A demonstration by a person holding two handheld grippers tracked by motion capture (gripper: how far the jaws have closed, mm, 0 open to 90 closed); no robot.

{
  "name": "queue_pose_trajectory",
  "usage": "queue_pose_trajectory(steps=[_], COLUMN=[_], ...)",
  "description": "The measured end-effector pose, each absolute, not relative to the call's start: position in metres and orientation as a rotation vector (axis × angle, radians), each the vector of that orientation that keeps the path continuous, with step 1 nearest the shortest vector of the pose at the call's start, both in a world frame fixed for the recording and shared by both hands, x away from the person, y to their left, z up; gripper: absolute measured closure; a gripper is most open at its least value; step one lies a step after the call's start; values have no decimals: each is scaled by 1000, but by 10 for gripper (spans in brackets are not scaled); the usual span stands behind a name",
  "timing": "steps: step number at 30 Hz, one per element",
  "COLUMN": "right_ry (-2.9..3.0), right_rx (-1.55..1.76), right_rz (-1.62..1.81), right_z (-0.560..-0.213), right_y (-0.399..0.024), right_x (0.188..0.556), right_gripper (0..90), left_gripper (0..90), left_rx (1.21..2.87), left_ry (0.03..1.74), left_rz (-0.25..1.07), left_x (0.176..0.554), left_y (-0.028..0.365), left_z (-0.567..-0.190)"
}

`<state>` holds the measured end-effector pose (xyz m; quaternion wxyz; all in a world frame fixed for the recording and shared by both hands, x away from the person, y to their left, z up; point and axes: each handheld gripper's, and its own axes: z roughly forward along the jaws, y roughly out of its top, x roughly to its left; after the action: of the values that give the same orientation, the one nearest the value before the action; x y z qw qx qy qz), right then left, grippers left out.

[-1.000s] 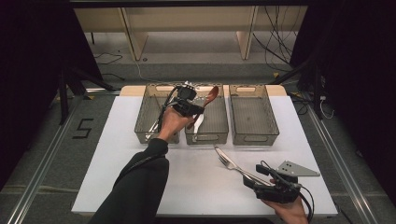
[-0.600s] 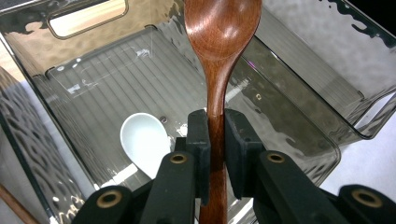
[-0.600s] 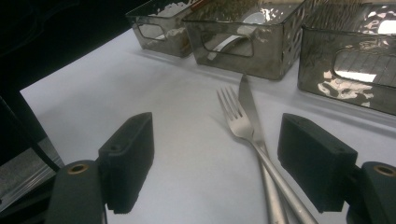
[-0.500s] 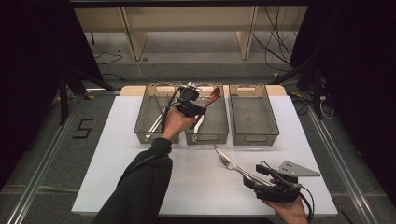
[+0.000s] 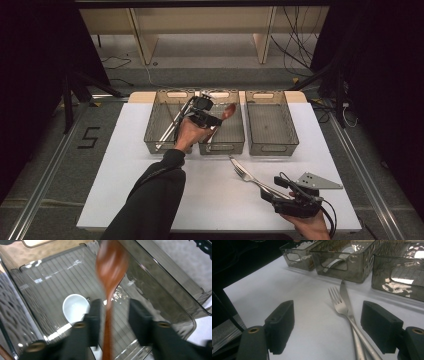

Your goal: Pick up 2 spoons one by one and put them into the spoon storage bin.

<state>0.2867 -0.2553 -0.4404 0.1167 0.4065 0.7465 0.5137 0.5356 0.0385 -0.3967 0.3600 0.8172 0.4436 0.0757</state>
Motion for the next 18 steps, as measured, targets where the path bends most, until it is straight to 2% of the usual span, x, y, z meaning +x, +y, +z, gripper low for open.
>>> queue_pose_trajectory(steps=[4,7,18], right_ry=[2185,2181,2180], right_rx=[1188,1190,1190], right_rz=[1505,1504,1495], right_z=[-440,-440,-440], right_y=[-256,-256,-255], right_x=[286,286,286], right_gripper=[280,280,280], left_gripper=[409,346,238], left_rx=[2135,2146,2079], left_ry=[1139,1122,1064], left_rz=[167,145,140], left_x=[531,524,483], left_y=[36,38,63], left_z=[-390,-384,-366])
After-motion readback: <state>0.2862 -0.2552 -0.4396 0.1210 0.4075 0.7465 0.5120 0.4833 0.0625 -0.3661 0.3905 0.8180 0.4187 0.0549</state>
